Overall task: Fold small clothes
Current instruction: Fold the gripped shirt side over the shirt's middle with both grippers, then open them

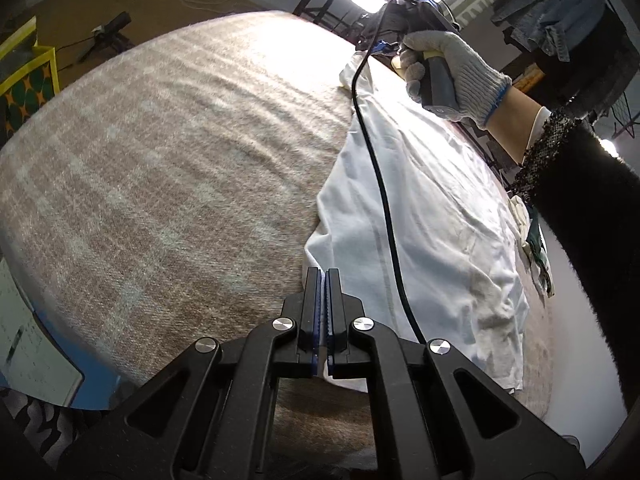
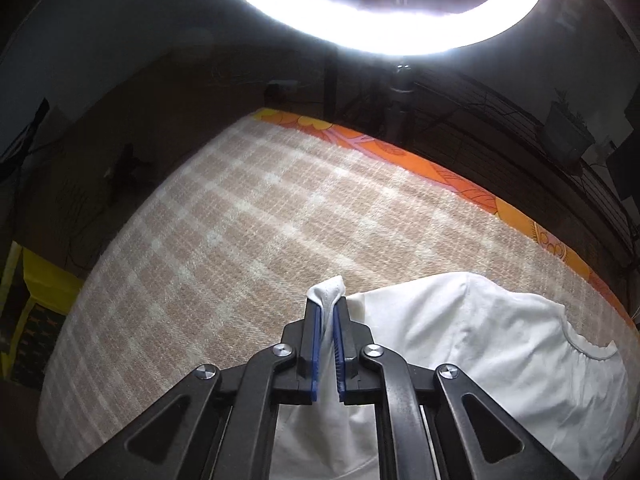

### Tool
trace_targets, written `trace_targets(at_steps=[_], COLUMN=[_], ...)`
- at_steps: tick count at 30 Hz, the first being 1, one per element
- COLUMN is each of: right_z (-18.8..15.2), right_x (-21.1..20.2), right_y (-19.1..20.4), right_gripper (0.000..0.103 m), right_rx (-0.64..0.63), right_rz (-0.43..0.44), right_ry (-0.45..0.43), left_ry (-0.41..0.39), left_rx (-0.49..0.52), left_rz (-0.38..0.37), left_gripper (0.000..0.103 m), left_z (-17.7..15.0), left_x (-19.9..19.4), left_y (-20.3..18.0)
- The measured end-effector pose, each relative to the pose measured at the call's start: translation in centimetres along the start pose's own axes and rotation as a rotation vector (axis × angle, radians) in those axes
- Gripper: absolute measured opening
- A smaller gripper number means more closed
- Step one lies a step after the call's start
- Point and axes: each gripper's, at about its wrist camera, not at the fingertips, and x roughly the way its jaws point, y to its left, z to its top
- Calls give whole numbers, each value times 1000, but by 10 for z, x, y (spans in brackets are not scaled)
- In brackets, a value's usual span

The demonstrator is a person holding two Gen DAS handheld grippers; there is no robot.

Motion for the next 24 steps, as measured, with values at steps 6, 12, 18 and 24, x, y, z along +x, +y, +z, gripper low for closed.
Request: trace_targets(at_steps=[6,12,18,24], right_z=[-3,-13,-45,-77], right_x=[-27,-55,-77,-69], right_y=[-28,-73,-139,-203], right_gripper=[3,3,3,3], right_rx=[57,125,209,299], right_rz=[64,129,152,113], right_ry=[-66,-133,-169,-141], left_ry=[-28,-37,-3,61], left_rx=[74,169,280,350], left_rz=[-27,-63,-115,-146], left_gripper=[0,0,0,0], left_z=[-4,-11,-25,-42], left_x=[-9,-10,-2,17], left_y=[-24,-59,-102,-133])
